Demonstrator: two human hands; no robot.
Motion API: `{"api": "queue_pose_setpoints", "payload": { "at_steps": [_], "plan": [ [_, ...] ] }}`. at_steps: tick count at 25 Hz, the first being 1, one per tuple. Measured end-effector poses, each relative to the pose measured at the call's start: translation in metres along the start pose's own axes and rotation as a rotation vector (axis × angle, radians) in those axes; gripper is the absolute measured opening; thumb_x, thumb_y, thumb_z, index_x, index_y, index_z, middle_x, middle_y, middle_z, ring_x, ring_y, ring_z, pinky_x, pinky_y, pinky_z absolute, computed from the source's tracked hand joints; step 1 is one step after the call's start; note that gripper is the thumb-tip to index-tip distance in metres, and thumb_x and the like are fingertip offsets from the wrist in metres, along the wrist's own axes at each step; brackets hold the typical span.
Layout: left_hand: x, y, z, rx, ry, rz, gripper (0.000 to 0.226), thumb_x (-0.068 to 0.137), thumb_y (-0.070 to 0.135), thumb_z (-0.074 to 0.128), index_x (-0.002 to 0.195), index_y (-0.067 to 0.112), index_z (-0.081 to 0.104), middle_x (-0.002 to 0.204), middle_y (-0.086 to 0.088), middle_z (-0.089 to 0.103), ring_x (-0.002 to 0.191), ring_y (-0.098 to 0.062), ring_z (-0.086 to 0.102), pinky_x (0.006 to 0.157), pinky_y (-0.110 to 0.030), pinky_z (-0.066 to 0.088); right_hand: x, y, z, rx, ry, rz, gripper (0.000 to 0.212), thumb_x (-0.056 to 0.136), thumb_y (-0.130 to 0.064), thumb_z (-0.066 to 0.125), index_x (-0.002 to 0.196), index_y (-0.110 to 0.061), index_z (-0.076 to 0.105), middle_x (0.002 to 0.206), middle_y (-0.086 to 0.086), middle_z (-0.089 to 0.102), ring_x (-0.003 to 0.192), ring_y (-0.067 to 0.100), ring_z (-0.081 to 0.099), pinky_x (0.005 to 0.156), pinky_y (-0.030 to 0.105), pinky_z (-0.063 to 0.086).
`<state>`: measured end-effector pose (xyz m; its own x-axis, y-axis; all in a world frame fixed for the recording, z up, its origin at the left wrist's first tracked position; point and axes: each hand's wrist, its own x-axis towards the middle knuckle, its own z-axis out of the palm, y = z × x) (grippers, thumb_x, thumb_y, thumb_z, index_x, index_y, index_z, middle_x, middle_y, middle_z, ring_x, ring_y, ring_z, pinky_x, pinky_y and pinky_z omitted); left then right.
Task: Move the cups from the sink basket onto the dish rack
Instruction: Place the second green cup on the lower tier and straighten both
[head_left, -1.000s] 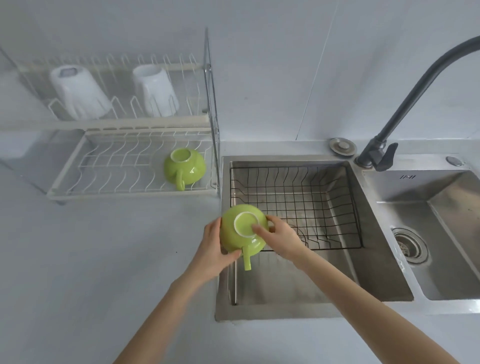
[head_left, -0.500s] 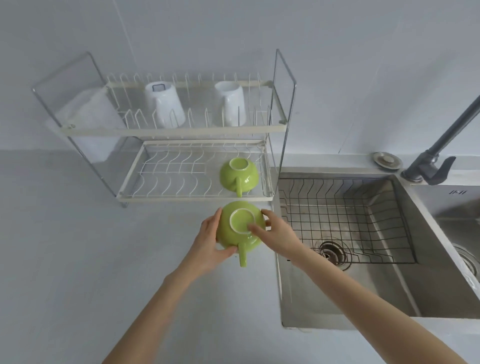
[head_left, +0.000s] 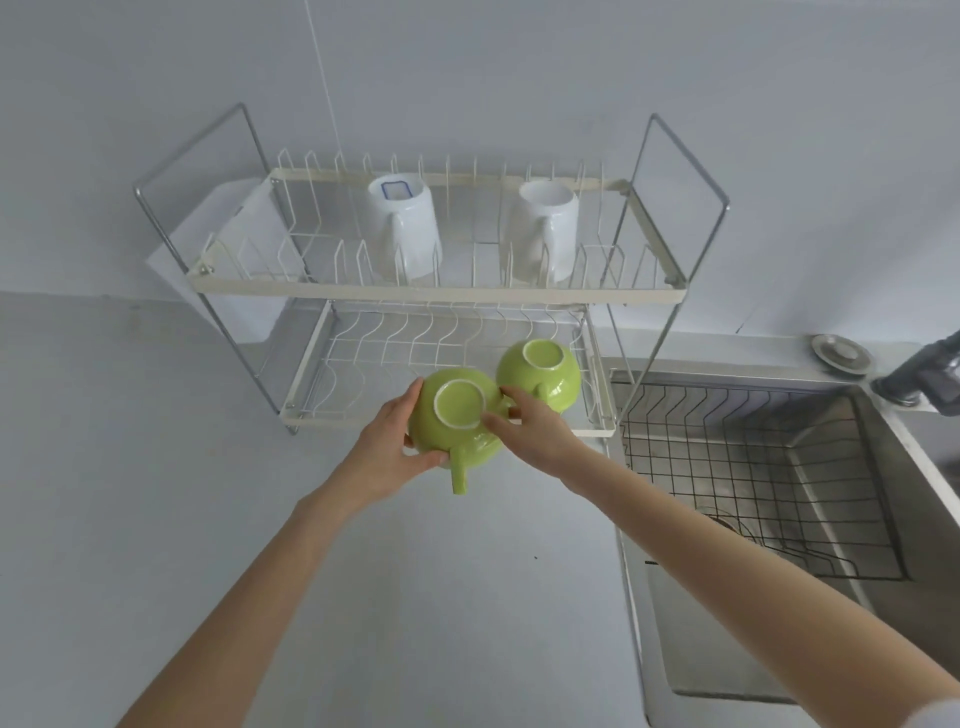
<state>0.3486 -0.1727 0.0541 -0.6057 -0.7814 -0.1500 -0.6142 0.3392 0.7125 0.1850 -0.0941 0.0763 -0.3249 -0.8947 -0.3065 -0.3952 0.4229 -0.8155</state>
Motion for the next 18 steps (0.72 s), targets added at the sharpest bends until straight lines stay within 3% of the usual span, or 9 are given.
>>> {"api": "queue_pose_setpoints", "payload": {
  "at_steps": [4,12,18],
  "plan": [
    [0.031,-0.013,-0.027,0.063,-0.046,0.003,0.092,0.077,0.020,0.068,0.143,0.024,0.003,0.143,-0.012,0.032,0.106,-0.025,0.054,0.080,-0.020,0.035,0.036,-0.020,0.008,0.021,-0.059,0.027,0.057,0.089,-0.028,0.051,0.140,-0.017,0.030,0.132,0.011,0.052,0.119,0.026,0.050,0.097,0.032,0.041],
    [0.078,-0.042,-0.053,0.101,-0.125,-0.063,0.090,0.081,0.021,0.064,0.143,0.025,0.000,0.150,-0.005,0.026,0.102,-0.030,0.058,0.087,-0.029,0.038,0.091,-0.041,0.022,0.025,-0.101,0.053,0.052,0.087,-0.021,0.052,0.136,-0.014,0.037,0.126,0.013,0.056,0.106,0.023,0.052,0.085,0.026,0.039],
    [0.086,-0.049,-0.052,0.114,-0.143,-0.088,0.085,0.082,0.024,0.062,0.143,0.026,0.002,0.149,-0.005,0.030,0.102,-0.029,0.058,0.087,-0.029,0.038,0.101,-0.035,0.030,-0.144,-0.126,0.061,0.056,0.088,-0.023,0.051,0.139,-0.014,0.031,0.130,0.016,0.053,0.122,0.032,0.047,0.103,0.038,0.041]
  ]
}}
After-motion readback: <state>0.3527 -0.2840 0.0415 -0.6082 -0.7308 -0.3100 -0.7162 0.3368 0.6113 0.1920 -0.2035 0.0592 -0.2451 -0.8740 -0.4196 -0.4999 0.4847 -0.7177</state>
